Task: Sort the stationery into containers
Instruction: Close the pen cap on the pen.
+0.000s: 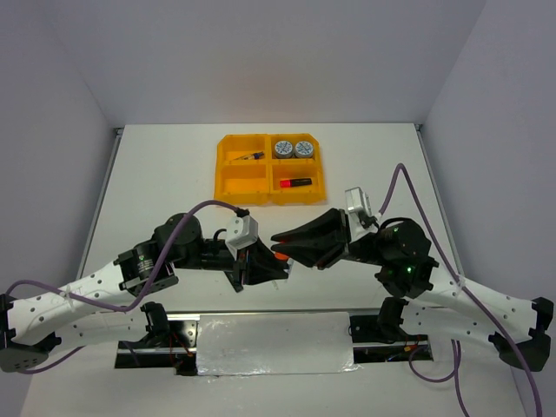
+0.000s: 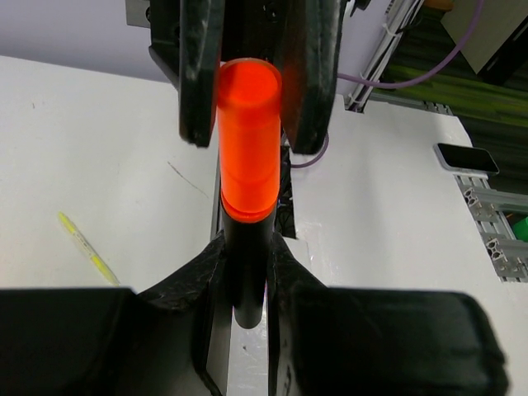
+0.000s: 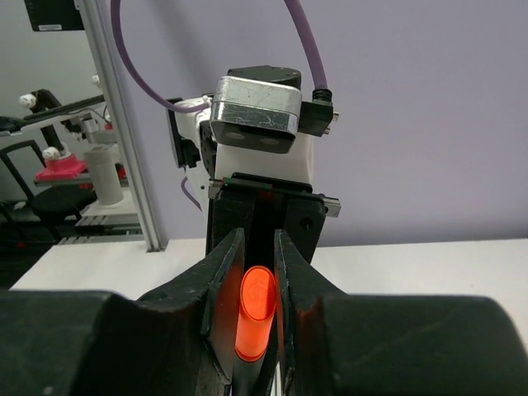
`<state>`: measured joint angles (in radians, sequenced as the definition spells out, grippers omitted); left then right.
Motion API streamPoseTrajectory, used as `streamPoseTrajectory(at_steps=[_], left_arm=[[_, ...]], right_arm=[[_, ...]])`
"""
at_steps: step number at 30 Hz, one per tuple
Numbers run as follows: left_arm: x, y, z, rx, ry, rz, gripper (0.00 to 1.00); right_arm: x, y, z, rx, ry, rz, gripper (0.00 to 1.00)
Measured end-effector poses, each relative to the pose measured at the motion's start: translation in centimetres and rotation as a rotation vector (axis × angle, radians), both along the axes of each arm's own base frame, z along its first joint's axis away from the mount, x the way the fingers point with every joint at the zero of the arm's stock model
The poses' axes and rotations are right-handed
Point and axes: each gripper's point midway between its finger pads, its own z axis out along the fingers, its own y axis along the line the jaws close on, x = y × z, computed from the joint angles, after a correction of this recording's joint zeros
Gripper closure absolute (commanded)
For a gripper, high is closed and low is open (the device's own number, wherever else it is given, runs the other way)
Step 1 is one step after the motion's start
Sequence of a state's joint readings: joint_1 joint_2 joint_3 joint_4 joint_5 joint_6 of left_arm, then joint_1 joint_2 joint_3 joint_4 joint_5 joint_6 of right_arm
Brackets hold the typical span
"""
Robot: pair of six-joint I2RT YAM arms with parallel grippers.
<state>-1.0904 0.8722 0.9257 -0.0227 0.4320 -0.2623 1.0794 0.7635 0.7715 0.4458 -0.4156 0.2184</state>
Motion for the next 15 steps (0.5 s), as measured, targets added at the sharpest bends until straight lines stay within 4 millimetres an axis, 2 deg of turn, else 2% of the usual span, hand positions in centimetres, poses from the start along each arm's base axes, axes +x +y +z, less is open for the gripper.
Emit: streamPoseTrajectory(at_steps=[6, 11, 15], left_arm=[[0.1, 0.7, -0.4, 0.06, -0.001, 0.009, 1.0], [0.9, 1.8, -1.3, 0.138, -0.003, 0.039, 1.0], [1.2, 2.3, -1.9, 0.174, 0.01, 0.054, 1.0]], right_arm=[[0.2, 1.1, -0.6, -0.006, -0.013, 0.022, 0.92], [0.9, 1.8, -1.8, -0.01, -0.01, 0.014, 0.89], [1.3, 2.0, -2.3, -0.013, -0.003, 0.008, 0.91]])
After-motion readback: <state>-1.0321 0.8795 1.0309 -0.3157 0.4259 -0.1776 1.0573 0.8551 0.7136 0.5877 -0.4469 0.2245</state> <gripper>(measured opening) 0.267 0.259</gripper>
